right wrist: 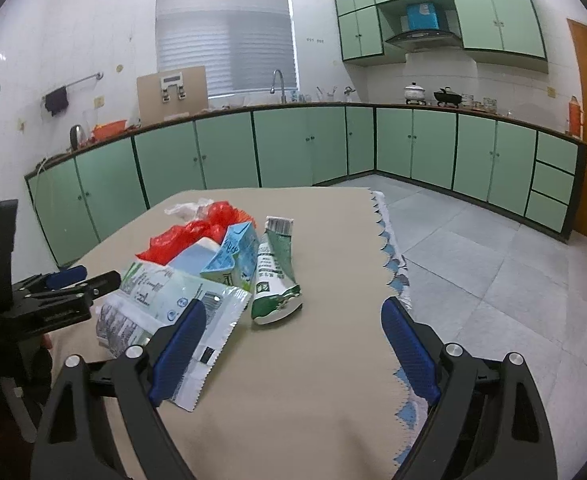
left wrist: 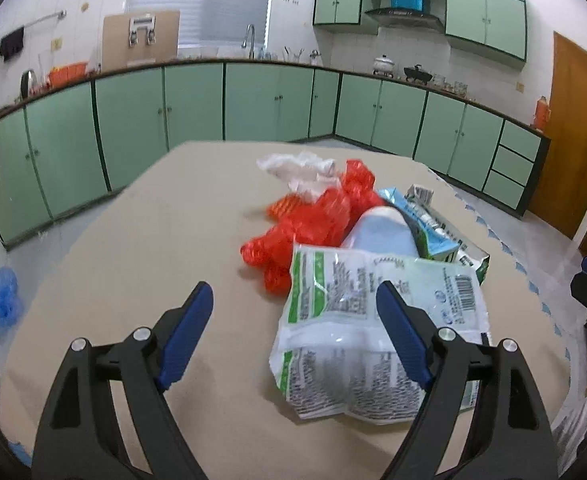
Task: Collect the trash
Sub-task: 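Move both tools back over the remaining trash on the table, then grasp the white-green plastic bag with the left tool and lift it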
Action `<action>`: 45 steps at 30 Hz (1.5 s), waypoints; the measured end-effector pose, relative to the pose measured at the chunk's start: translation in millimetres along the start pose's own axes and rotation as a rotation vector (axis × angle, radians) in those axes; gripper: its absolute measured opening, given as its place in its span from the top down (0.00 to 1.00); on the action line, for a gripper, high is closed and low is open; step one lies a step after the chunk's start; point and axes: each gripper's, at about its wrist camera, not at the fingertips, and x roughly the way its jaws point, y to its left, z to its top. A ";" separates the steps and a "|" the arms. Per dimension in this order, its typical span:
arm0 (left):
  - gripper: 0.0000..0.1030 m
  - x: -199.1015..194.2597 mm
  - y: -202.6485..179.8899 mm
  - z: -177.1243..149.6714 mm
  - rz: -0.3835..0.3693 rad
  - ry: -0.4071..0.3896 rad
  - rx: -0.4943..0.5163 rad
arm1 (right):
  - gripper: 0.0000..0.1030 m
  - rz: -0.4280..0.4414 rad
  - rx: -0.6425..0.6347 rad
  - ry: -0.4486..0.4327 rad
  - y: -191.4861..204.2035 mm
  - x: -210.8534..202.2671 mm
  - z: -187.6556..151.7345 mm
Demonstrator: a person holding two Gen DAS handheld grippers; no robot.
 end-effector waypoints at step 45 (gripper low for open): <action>0.86 -57.9 -14.0 22.3 -0.121 -0.183 -0.084 | 0.19 -0.006 0.000 -0.003 0.3 11.2 16.0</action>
